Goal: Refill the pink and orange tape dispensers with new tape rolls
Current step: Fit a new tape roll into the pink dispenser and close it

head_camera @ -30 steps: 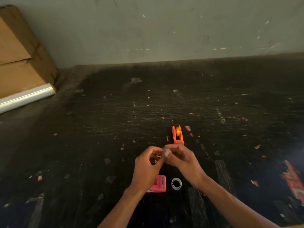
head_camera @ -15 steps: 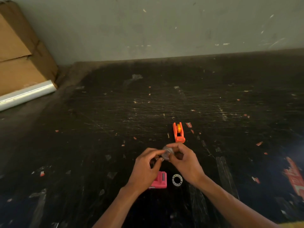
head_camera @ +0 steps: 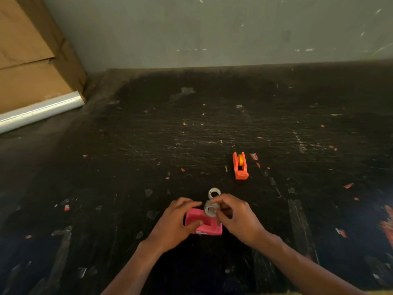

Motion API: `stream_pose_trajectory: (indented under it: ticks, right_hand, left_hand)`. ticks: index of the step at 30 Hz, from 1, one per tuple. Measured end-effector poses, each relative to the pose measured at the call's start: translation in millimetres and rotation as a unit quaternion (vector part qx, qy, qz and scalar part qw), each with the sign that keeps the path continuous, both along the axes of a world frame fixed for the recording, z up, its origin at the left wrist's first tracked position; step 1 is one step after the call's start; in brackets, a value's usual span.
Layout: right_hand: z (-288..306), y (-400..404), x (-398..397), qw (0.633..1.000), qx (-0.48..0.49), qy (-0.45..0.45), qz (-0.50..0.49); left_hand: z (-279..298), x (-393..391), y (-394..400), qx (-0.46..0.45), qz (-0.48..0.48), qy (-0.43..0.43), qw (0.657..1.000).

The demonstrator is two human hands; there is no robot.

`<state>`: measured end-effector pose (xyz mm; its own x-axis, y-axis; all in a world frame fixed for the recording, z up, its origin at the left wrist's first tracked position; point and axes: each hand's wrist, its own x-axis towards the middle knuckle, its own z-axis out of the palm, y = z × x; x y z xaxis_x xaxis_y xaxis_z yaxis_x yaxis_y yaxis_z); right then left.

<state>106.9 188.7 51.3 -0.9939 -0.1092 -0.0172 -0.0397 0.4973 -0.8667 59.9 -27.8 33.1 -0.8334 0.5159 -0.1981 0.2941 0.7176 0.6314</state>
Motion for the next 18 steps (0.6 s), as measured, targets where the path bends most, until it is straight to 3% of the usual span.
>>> stream_pose_trajectory:
  ticks: [7, 18]
  right_hand:
    - [-6, -14, -1, 0.994, 0.064, 0.06, 0.069]
    - [-29, -17, 4, 0.984, 0.117, 0.111, 0.071]
  left_hand:
    - [-11, 2, -6, 0.053, 0.01, -0.017, 0.998]
    - [-14, 1, -10, 0.111, 0.024, -0.037, 0.993]
